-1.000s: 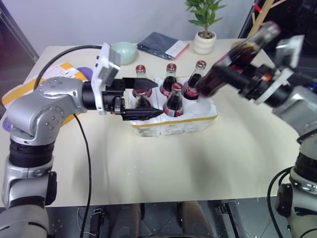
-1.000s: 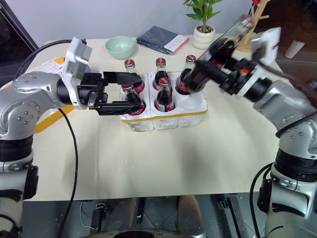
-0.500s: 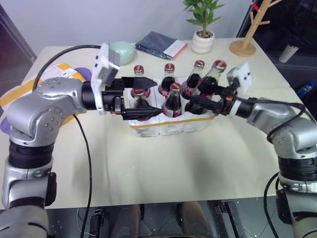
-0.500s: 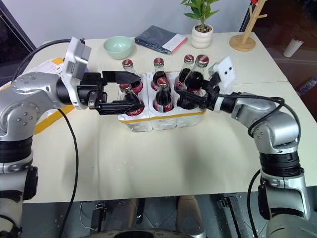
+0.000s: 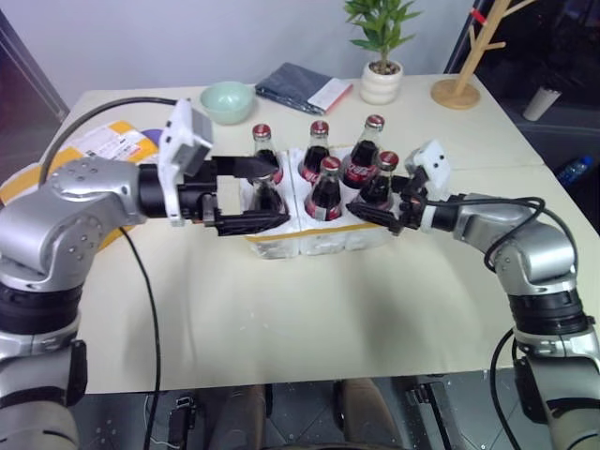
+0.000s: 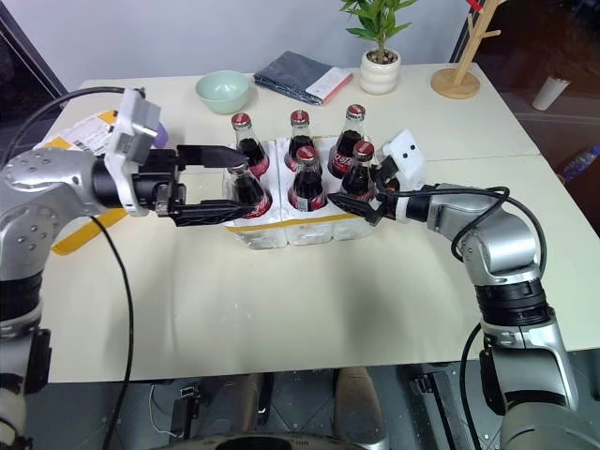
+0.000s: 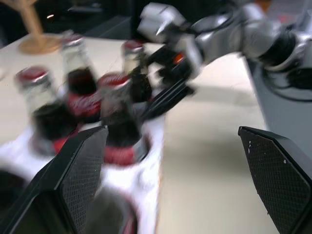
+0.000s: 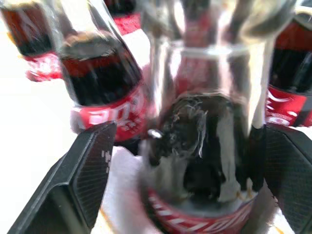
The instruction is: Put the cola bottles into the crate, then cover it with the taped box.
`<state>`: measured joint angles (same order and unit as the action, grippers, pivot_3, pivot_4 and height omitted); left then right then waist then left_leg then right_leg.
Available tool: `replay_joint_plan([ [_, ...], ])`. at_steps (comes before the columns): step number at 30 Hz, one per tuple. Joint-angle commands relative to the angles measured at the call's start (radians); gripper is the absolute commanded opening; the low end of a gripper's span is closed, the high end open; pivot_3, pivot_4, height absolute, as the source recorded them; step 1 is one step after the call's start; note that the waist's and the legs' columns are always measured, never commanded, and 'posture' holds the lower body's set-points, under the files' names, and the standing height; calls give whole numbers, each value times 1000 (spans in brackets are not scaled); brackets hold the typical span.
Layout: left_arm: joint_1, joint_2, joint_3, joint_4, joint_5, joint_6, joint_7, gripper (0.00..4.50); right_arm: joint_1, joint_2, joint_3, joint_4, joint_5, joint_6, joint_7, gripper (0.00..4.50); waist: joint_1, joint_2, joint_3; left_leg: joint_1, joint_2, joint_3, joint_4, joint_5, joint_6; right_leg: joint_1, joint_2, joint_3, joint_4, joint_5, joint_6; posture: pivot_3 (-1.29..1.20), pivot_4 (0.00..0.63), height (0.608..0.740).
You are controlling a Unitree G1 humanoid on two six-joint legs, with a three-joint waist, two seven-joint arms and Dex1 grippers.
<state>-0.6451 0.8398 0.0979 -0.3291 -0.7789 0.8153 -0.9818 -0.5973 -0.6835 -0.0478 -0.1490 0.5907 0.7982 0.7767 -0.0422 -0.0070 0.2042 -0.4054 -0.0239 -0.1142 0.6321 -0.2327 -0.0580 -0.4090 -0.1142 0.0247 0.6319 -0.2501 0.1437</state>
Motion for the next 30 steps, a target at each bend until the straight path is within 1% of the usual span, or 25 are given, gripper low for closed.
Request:
replay_joint_plan([
  [1,47,43,119,-39,25,-18,71,4500,-52,-86,-172,-142,161,103,26,4472,4,0,0,-2,0,0,0,0,0,-1,0,0,0,0,0,0,150,740],
  [3,109,79,195,-64,53,-22,112,4500,-68,-165,-260,-169,240,156,57,4472,5,0,0,-2,0,0,0,0,0,-2,0,0,-1,0,0,0,150,740],
  [5,197,136,270,-82,125,-51,139,4500,-64,-245,-347,-161,301,194,100,4472,5,0,0,-2,0,0,-1,0,0,-2,0,0,-2,0,0,0,150,740],
  [8,350,193,396,-89,224,-100,151,4500,-21,-327,-425,-126,343,226,148,4472,2,0,0,-2,0,0,-2,0,0,-2,0,0,-2,0,0,0,150,740],
  [10,470,201,489,-71,314,-158,164,4500,34,-370,-435,-113,312,197,185,4472,0,-1,0,0,0,1,-1,0,0,0,0,0,-2,0,-1,0,150,740],
  [13,665,196,610,-24,497,-300,187,4500,79,-396,-428,-104,293,154,222,4472,-3,0,0,0,1,4,-1,0,0,0,0,0,-3,-2,-4,0,150,740],
  [16,876,175,690,85,694,-475,234,4500,100,-406,-423,-118,329,137,300,4472,-1,0,0,0,2,4,-1,0,0,-1,0,1,-2,-2,-5,0,150,740],
  [17,916,169,699,119,731,-508,253,4500,103,-408,-424,-124,341,134,320,4472,0,0,0,0,2,4,-1,0,0,-1,0,1,-3,-2,-5,0,150,740],
  [19,954,161,691,189,783,-576,299,4500,107,-413,-423,-141,360,126,354,4472,3,0,0,0,2,4,-1,0,0,-1,0,0,-3,-2,-5,0,150,740],
  [21,950,158,658,261,830,-628,354,4500,110,-421,-415,-154,370,124,378,4472,15,-1,-1,0,2,4,-1,0,0,-1,0,0,-3,-2,-5,0,150,740],
  [23,885,158,569,377,894,-686,449,4500,119,-433,-402,-167,360,111,401,4472,33,-1,-1,-1,2,4,0,-1,0,0,-1,0,-4,-2,-5,0,150,740],
  [25,825,163,482,479,955,-744,520,4500,122,-442,-395,-175,357,105,410,4472,37,-1,-1,-1,2,5,0,0,0,0,-2,-1,-4,-2,-6,0,150,740],
  [28,733,166,373,618,1032,-804,619,4500,128,-468,-409,-189,374,120,421,4472,34,-2,-1,-2,2,6,0,0,0,0,-3,-1,-4,-2,-5,0,150,740],
  [30,661,164,310,715,1056,-826,665,4500,125,-496,-435,-199,419,155,431,4472,31,-2,-2,-2,2,6,0,0,0,-1,-3,-1,-3,0,-1,0,150,740],
])
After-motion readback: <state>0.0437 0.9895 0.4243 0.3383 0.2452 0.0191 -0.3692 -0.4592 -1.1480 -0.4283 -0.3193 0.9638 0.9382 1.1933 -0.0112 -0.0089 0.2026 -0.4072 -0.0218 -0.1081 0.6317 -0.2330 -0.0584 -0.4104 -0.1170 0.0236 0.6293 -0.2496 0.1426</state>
